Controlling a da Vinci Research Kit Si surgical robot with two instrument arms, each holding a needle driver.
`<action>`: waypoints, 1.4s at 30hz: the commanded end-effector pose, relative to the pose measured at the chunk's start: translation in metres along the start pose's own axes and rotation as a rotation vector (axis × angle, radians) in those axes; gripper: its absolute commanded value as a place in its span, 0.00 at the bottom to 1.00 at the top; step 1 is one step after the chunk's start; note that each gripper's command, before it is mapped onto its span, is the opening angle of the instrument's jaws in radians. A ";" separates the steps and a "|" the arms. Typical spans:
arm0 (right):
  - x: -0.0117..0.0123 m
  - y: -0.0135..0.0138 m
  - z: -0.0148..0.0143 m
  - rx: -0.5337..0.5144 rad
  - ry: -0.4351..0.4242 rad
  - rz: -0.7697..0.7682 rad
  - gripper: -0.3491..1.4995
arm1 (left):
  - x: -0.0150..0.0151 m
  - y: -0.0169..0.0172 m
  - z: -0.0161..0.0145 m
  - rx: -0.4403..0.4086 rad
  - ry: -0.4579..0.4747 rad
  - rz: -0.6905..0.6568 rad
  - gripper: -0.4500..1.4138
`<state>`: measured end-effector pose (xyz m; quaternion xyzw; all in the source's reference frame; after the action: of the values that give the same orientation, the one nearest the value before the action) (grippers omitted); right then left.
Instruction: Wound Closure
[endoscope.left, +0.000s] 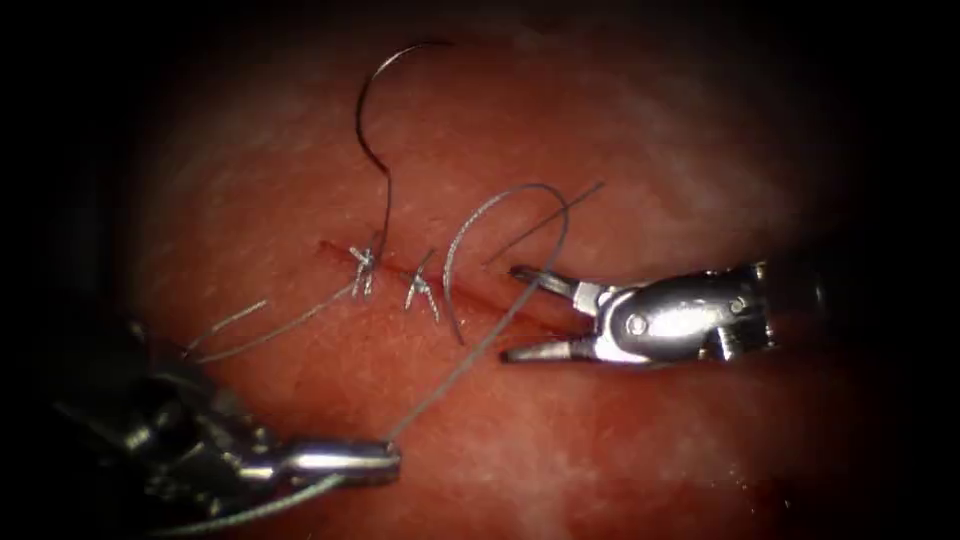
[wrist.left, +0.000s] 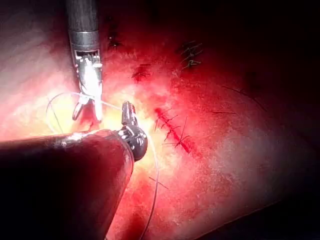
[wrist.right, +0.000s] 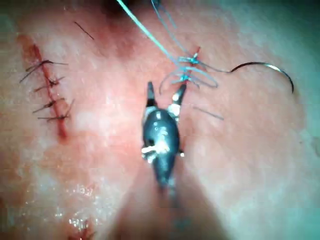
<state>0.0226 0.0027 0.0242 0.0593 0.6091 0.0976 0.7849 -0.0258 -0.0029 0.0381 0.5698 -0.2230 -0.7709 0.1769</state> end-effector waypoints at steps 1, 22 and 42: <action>0.0005 -0.0021 -0.0003 0.012 0.003 0.017 0.94 | 0.0004 0.0012 0.0000 -0.008 -0.001 -0.005 0.00; 0.0155 0.0087 0.0009 0.069 -0.009 -0.160 0.00 | 0.0018 0.0010 -0.0013 -0.171 -0.020 0.000 0.00; 0.0065 0.0000 0.0089 0.321 -0.063 -0.188 0.00 | -0.0025 -0.0061 -0.0023 -0.036 -0.057 -0.016 0.00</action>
<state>0.0321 0.0056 0.0200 0.1302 0.5940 -0.0800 0.7899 -0.0223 0.0050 0.0363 0.5382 -0.2192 -0.7957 0.1707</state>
